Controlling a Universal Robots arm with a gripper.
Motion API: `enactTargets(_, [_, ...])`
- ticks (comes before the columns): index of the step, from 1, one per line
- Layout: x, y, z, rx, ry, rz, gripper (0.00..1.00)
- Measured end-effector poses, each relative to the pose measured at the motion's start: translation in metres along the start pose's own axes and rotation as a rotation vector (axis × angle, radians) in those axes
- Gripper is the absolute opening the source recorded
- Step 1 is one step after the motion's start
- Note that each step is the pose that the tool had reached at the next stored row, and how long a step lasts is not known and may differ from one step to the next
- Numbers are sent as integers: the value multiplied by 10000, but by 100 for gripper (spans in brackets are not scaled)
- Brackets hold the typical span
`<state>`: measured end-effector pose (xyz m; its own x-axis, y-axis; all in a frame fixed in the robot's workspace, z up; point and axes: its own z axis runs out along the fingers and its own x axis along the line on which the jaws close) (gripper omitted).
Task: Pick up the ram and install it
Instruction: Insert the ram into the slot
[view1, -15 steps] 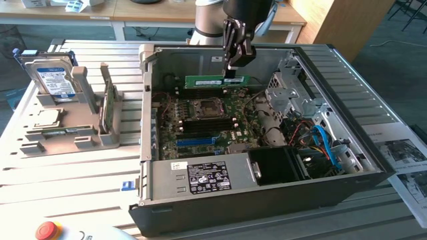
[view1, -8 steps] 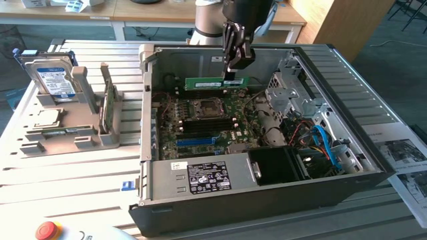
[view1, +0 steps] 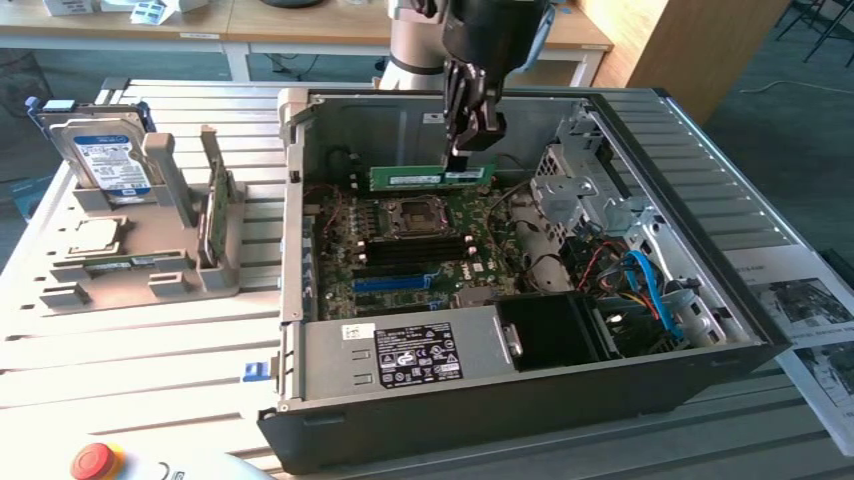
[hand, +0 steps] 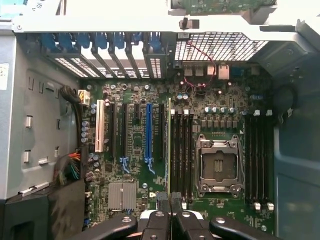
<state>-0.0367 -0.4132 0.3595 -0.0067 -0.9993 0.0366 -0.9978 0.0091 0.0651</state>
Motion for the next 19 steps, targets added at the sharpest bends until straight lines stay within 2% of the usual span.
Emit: enactTargets(19, [-13, -23, 345, -5, -9, 132, 12])
